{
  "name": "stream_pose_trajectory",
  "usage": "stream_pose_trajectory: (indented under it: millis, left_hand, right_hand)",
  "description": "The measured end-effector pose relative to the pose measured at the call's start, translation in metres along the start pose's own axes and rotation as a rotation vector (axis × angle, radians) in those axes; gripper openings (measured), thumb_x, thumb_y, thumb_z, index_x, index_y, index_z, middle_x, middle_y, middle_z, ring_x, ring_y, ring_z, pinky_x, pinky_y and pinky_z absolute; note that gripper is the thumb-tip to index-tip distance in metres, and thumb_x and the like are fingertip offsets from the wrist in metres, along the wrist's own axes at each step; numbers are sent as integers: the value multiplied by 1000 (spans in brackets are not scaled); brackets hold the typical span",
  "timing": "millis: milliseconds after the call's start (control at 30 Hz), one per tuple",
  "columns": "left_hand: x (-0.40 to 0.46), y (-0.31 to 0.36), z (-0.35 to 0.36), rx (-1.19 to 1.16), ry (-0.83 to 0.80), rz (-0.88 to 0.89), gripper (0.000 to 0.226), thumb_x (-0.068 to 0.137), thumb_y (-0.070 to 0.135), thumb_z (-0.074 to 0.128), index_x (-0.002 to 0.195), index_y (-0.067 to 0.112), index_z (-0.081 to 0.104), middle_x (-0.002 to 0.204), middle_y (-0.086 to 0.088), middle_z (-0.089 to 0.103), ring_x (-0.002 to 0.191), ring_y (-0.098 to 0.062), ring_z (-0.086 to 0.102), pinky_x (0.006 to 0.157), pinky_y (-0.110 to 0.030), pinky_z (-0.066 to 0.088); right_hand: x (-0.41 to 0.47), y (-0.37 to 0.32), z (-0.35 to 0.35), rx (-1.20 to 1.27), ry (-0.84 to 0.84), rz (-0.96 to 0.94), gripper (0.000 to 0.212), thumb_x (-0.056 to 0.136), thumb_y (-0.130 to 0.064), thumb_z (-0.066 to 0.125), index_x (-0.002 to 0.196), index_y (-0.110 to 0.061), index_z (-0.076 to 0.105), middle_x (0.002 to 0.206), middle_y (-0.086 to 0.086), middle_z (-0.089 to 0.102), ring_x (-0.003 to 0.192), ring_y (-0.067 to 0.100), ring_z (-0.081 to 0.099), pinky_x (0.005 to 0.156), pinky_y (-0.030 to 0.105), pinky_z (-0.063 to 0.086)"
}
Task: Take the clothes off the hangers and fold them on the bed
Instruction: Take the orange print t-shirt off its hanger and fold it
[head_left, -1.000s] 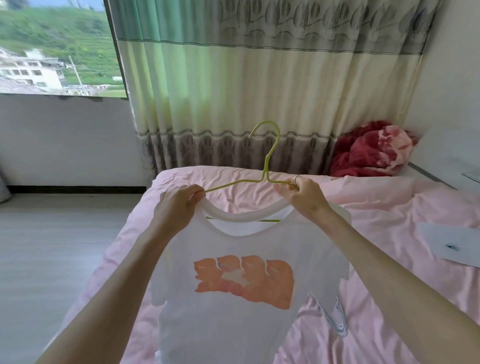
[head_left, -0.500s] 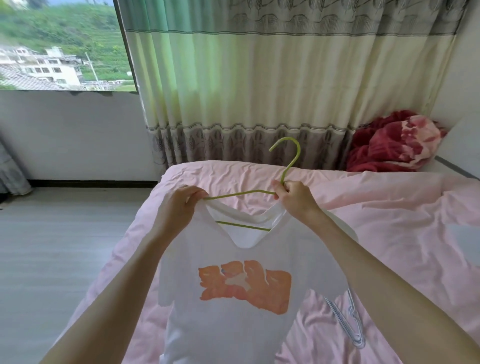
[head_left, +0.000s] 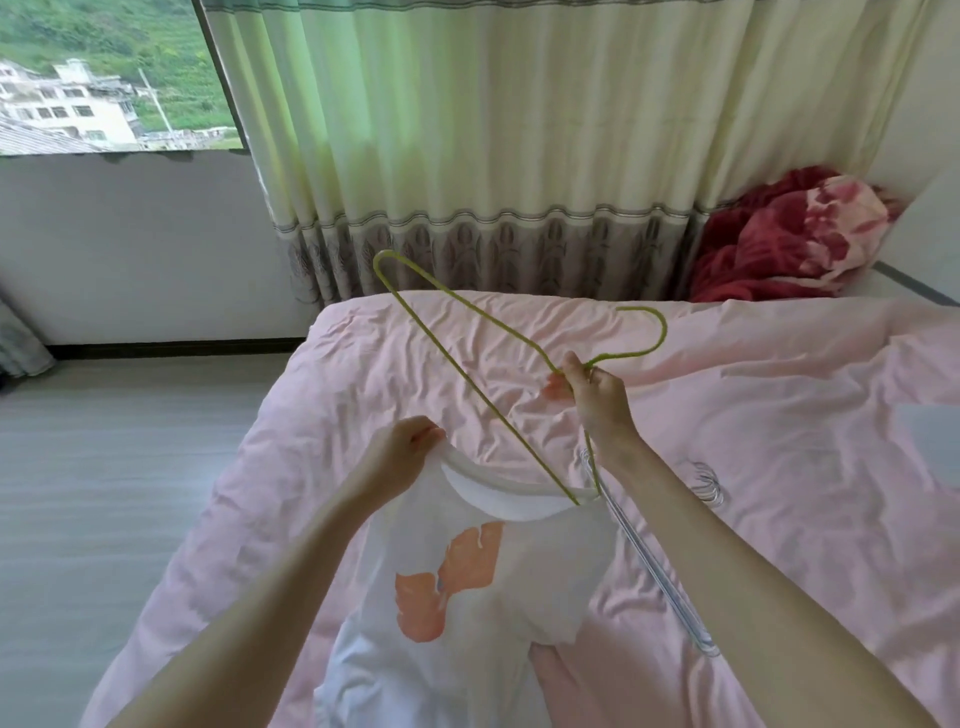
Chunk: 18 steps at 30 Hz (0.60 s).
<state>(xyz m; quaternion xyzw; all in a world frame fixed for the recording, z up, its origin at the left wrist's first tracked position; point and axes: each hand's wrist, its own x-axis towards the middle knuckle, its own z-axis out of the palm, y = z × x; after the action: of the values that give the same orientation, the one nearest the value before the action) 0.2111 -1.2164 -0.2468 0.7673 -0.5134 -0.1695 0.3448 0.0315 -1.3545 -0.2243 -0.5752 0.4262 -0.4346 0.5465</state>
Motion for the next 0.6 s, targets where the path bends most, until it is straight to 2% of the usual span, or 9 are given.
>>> stream_pose_trajectory:
  millis: [100, 167, 267, 467, 533, 600]
  left_hand:
    - [0, 3, 25, 27, -72, -26, 26, 97, 16, 49, 73, 12, 61, 65, 4, 51, 60, -14, 44, 51, -19, 30]
    - [3, 6, 33, 59, -97, -47, 25, 97, 18, 49, 81, 6, 64, 72, -3, 56, 63, -16, 46, 55, -22, 32]
    - [10, 9, 44, 71, -108, -77, 22, 97, 20, 49, 81, 12, 62, 77, -6, 58, 67, -17, 48, 55, -22, 33]
    - [20, 4, 88, 130, -162, -94, 21, 97, 22, 49, 80, 21, 61, 69, 10, 53, 66, -10, 49, 54, -13, 32]
    - [24, -1, 108, 153, -191, -104, 21, 96, 23, 50, 87, 18, 67, 76, 7, 58, 73, -12, 52, 57, -10, 33]
    - [27, -7, 121, 180, -192, -131, 21, 96, 25, 50, 90, 17, 69, 79, 5, 60, 71, -12, 53, 57, -8, 34]
  right_hand:
    - [10, -1, -3, 86, 21, 6, 37, 97, -30, 49, 67, -12, 60, 48, -9, 62, 47, 0, 57, 51, 13, 47]
    - [16, 8, -12, 131, 59, 46, 38, 98, -29, 47, 67, -11, 58, 46, -8, 59, 40, -2, 51, 45, 11, 39]
    - [24, 39, -36, 101, 112, 139, 40, 98, -33, 45, 67, -13, 57, 58, 0, 58, 36, -3, 46, 42, 10, 33]
    - [47, 123, -92, -115, 174, 283, 40, 98, -36, 44, 65, -18, 59, 62, -1, 60, 55, 4, 52, 60, 19, 38]
    - [56, 163, -108, -145, 174, 352, 38, 97, -36, 47, 66, -19, 59, 65, 0, 62, 60, 8, 54, 61, 21, 37]
    - [63, 196, -120, -152, 179, 414, 34, 96, -35, 50, 67, -20, 61, 65, -1, 62, 57, 5, 53, 58, 21, 35]
